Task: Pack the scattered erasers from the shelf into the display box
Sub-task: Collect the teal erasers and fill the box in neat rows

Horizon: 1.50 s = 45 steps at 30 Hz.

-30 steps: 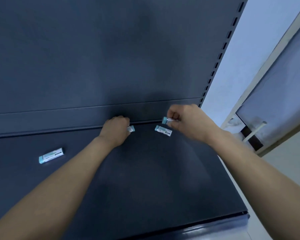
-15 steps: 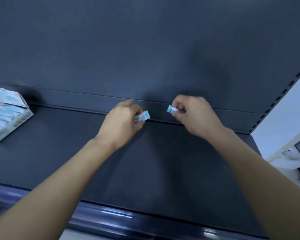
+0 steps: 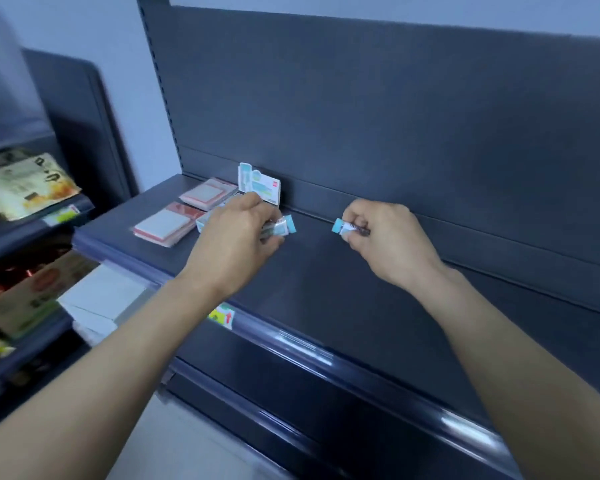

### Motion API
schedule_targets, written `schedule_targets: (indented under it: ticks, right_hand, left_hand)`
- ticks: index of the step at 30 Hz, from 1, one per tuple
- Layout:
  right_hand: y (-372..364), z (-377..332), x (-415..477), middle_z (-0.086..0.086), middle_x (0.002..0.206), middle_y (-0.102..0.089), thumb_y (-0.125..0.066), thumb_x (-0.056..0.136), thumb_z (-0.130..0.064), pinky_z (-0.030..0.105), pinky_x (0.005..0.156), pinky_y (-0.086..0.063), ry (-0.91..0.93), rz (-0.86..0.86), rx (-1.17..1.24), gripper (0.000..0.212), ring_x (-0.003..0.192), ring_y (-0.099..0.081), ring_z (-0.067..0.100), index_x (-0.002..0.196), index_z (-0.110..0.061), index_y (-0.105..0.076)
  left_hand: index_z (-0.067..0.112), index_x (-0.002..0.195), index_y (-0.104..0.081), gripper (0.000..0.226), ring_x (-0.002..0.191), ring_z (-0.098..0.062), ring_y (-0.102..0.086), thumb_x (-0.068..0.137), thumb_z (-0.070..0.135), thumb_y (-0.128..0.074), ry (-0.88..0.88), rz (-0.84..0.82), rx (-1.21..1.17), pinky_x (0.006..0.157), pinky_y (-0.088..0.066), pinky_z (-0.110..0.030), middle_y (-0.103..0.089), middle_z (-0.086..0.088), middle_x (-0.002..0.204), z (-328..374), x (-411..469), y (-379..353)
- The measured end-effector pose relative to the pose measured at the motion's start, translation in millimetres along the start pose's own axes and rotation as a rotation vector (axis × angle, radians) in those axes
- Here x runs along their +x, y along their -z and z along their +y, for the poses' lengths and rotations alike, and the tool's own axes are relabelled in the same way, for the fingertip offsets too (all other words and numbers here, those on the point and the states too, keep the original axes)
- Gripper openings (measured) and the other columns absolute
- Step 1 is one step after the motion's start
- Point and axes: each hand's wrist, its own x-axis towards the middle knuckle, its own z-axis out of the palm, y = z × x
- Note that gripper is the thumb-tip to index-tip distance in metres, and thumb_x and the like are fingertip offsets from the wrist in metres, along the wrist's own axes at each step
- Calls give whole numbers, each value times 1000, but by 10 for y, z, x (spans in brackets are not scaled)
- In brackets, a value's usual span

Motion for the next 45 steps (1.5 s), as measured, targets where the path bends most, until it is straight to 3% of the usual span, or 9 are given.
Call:
schedule_targets:
  ticks: [6,12,21,27,31,35,39,45]
  right_hand:
    - [-329,-761,306,2,97,-65,-56,90,-17,41,77,-52,37,-20,-30,9,89,-58,29,98,-16,-61]
    - [-558,-1069,694,2,101,-65,-54,91,-15,40,79,-52,37,-44,-54,14,91,-59,29,103,-16,-61]
    - [-955,-1074,1416,6,108,-65,-55,91,-15,39,84,-51,34,-89,-21,19,97,-59,30,108,-14,-62]
    - [-1162,-1000,1749,2,104,-60,-54,92,-15,37,80,-51,50,-144,-37,13,92,-58,26,102,-14,-61]
    - [-1301,-914,1842,-2,96,-52,-54,91,-15,34,77,-49,31,-202,-65,10,91,-57,25,98,-14,-62]
    - [-1410,-868,1917,-2,96,-51,-55,92,-18,34,79,-47,-16,-277,-92,13,94,-56,24,102,-18,-62]
    - [-1536,-893,1959,2,105,-58,-56,92,-20,35,81,-47,-84,-372,-125,11,97,-56,23,102,-17,-61]
    - [-1794,-962,1979,5,116,-59,-54,92,-18,34,85,-45,-232,-474,-166,18,105,-56,26,110,-18,-60]
  left_hand:
    - [10,99,-67,21,86,-32,-57,80,18,-68,69,39,40,80,-48,-45,-58,-7,90,-795,-154,510]
    - [13,100,-66,20,87,-30,-55,80,19,-68,101,50,54,81,-47,-45,-57,-7,91,-1282,-68,611]
    - [15,106,-65,25,90,-27,-53,83,25,-67,57,-115,109,81,-44,-38,-54,-2,91,-1821,478,279]
    - [15,107,-65,25,93,-25,-54,84,23,-64,45,-271,99,85,-43,-39,-57,-4,98,-2133,854,8]
    - [17,107,-64,23,94,-21,-53,85,24,-62,-6,-394,108,79,-34,-29,-57,-1,101,-2335,1010,-228]
    - [16,107,-65,23,97,-23,-55,85,21,-60,-74,-484,74,84,-37,-31,-59,-1,104,-2466,1145,-441]
    - [17,112,-61,27,101,-21,-53,85,21,-59,-175,-590,48,92,-36,-33,-59,0,109,-2573,1251,-630]
    - [17,101,-56,17,96,-19,-53,84,22,-59,-357,-662,8,87,-33,-31,-61,2,104,-2745,1352,-823]
